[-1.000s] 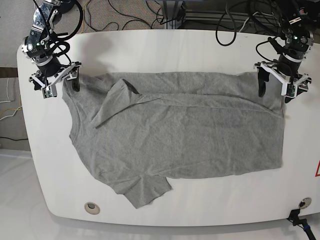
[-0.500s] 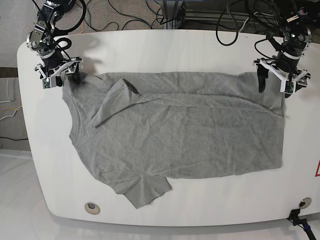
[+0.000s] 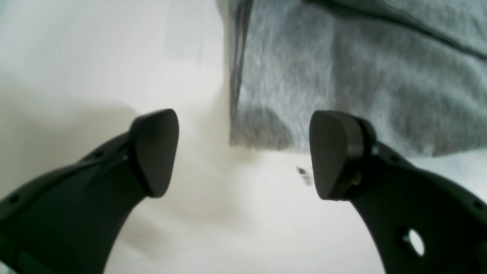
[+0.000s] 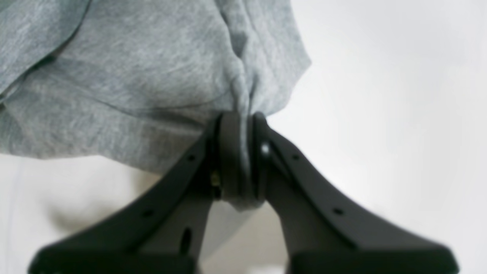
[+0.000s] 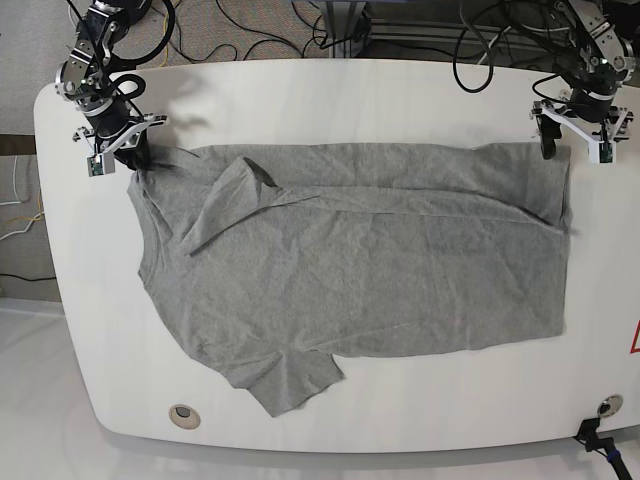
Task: Fold the T-shirt properly
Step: 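Release the folded edge and raise both grippers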
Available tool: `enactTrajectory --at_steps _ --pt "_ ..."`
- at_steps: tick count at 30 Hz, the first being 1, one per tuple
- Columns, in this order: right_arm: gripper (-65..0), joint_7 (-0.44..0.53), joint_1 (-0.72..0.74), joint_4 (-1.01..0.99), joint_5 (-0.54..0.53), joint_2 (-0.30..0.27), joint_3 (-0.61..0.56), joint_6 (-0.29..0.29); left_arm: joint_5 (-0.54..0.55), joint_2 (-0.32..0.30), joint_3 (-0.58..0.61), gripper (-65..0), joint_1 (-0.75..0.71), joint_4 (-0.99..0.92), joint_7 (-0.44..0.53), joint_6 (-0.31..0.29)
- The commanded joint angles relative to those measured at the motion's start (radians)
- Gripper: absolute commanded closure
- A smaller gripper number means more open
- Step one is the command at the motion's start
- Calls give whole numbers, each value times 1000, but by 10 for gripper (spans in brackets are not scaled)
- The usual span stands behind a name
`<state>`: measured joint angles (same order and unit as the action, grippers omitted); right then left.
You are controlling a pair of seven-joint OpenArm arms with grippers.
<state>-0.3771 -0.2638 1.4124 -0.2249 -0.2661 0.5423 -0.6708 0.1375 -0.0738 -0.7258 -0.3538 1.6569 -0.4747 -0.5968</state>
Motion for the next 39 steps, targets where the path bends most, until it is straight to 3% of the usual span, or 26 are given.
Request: enactTrajectory --at_steps 1,14,16,21,23,28,32,39 --pt "-58 -15 -1 9 5 -17 3 -2 17 -10 -2 -510 8 -16 23 -2" --pt "-55 -15 1 9 5 -19 3 -2 14 -11 -1 -504 72 -110 23 -2" --pt "-55 -15 1 9 5 -19 3 -2 14 -11 -1 -453 72 -111 23 -2" --pt "-55 -15 2 9 5 -17 3 -2 14 -24 1 -231 91 -168 21 -2" --pt "-54 -15 2 9 5 -17 3 -2 14 -31 1 -190 94 -205 23 -2" --pt "-54 -15 2 9 5 -19 3 -2 14 -31 -2 -179 111 -228 24 -2" --pt "0 -15 2 11 5 -19 5 -2 14 -31 -1 0 111 -228 21 -2" --pt "0 -15 -2 11 5 -19 5 -2 12 -31 -1 0 101 -226 18 -2"
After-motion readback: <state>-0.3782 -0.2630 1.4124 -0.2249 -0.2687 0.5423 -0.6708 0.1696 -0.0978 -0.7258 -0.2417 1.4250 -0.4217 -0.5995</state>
